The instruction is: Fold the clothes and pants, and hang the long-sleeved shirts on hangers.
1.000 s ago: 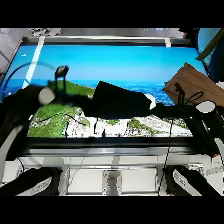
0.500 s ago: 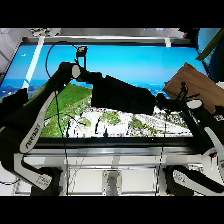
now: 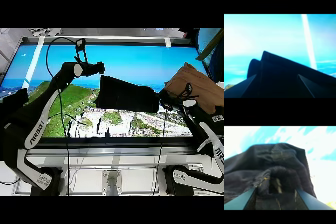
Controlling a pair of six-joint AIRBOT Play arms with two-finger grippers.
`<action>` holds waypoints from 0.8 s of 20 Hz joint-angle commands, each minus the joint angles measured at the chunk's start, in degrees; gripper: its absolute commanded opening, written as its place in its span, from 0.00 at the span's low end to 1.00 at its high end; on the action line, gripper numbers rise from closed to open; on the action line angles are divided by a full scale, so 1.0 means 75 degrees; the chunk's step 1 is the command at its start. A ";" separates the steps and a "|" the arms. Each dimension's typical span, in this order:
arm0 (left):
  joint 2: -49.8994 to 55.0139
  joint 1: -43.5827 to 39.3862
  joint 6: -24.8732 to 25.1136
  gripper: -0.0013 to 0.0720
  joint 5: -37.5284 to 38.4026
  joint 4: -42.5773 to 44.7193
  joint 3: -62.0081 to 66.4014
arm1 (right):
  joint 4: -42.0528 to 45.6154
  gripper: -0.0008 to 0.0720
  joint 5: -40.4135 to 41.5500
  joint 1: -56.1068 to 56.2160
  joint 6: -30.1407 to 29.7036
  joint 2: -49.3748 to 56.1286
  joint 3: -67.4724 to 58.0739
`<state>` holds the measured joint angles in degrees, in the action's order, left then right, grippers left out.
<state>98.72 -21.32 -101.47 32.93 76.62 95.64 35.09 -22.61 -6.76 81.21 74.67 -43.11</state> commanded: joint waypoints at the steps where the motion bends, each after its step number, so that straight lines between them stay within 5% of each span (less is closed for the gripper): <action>1: -0.0370 0.0000 0.0542 0.82 -0.0152 -0.0108 0.0041 | 0.0393 0.71 -0.0405 -0.0015 -0.0434 0.0032 -0.0431; 4: -0.0851 0.0017 0.1253 0.82 0.0455 0.0012 0.0041 | 0.1897 0.71 -0.1478 -0.0152 -0.0592 0.0023 -0.1107; 7: -0.1218 0.0044 0.1279 0.82 0.1075 0.0315 0.0038 | 0.2949 0.71 -0.2993 -0.0525 -0.0592 0.0050 -0.1629; 12: -0.1355 0.0038 0.1279 0.82 0.1553 0.0379 0.0038 | 0.2387 0.71 -0.5625 -0.1402 -0.1880 0.0851 -0.2157; 16: -0.1355 0.0038 0.1276 0.82 0.1737 0.0373 0.0038 | 0.1702 0.71 -0.5834 -0.1256 -0.2448 0.1731 -0.2600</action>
<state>88.75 -21.04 -92.05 44.07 79.24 95.88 50.63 -61.89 -15.99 66.57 83.61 -60.20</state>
